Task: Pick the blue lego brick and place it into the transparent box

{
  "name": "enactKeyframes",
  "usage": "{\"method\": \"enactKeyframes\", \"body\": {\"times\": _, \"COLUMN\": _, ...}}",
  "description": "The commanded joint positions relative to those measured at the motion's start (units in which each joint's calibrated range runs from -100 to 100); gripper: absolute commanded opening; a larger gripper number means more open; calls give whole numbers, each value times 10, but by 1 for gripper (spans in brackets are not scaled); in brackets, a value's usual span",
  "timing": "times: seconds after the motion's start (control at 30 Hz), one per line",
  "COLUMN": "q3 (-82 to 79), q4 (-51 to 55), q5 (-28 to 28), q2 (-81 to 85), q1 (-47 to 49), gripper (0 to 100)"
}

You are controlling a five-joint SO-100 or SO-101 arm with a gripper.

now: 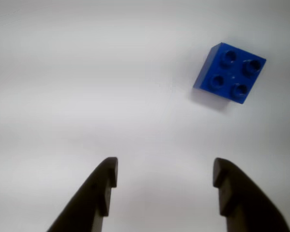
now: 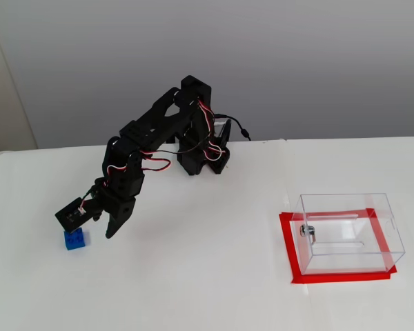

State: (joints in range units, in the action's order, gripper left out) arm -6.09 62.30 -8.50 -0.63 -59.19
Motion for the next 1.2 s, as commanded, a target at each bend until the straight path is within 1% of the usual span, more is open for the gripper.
{"method": "enactKeyframes", "body": {"times": 0.0, "q3": 1, "q4": -8, "q5": 15, "q2": -14, "q1": -31, "gripper": 22}}
{"method": "enactKeyframes", "body": {"times": 0.13, "q3": 2, "q4": -7, "q5": 30, "q2": -18, "q1": -55, "gripper": 22}}
{"method": "enactKeyframes", "body": {"times": 0.47, "q3": 12, "q4": -10, "q5": 29, "q2": -16, "q1": -95, "gripper": 23}}
{"method": "enactKeyframes", "body": {"times": 0.63, "q3": 12, "q4": -42, "q5": 26, "q2": -17, "q1": -117, "gripper": 23}}
{"method": "enactKeyframes", "body": {"times": 0.9, "q3": 58, "q4": -87, "q5": 15, "q2": -53, "q1": -101, "gripper": 23}}
{"method": "enactKeyframes", "body": {"times": 1.17, "q3": 139, "q4": -90, "q5": 18, "q2": -144, "q1": -97, "gripper": 23}}
